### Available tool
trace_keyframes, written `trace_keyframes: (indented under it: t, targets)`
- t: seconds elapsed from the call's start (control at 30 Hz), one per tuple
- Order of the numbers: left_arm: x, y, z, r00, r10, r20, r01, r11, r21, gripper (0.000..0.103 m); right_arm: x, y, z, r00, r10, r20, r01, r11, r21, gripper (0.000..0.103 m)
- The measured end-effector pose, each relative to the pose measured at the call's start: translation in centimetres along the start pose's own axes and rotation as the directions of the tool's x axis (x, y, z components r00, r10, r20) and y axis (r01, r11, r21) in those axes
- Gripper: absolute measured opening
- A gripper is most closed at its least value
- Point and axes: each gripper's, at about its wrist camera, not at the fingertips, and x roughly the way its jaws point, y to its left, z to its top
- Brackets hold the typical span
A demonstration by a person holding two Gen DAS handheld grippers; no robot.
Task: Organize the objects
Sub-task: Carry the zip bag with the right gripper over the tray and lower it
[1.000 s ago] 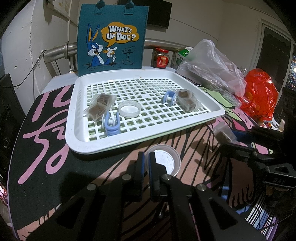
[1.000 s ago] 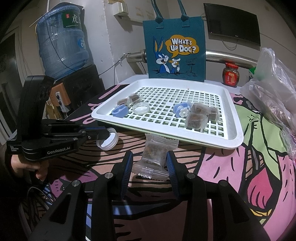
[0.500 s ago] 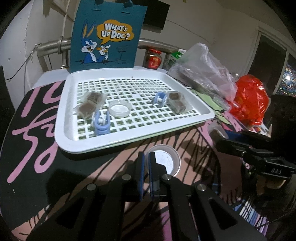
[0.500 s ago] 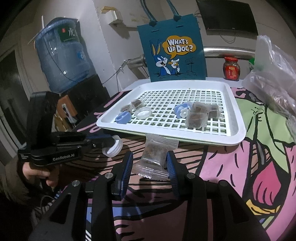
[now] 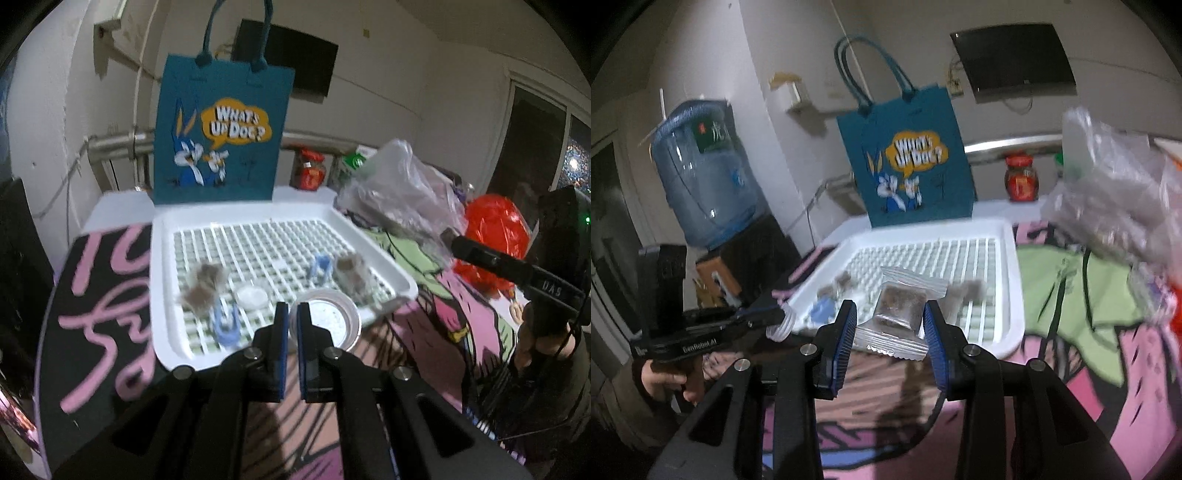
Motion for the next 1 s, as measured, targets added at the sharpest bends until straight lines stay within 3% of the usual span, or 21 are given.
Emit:
trace_keyframes:
  t: [0.13,0.23,0.6,1.0]
  targets:
    - [1.0,0.6,1.4,0.999,0.038,0.027,-0.037,0.999,-0.018,0.005,1.5,0.0,2.4,0.999,0.037,-0.001,-0.037,0.999,0.016,0.037]
    - [2.7,1.0,1.5,0.999,0.038,0.001,-0.038,0.998,-0.046,0.005,3.7,-0.2,2.8,0.999,0.04,-0.026,-0.039,0.999,0.027,0.037]
    - [7.5,1.0,-0.2,0.99,0.106,-0.093,-0.106,0.994,0.006,0.005,10.0,-0.6,-0.9,0.978,-0.062,-0.2,0.053,0.997,-0.05,0.037]
    - [8.7,0.4,-1.1,0.982,0.147,-0.121,-0.14,0.988,0.063,0.005,12.0,-0.6,-2.5,0.958,-0.141,-0.251,0.117,0.987,-0.108,0.037]
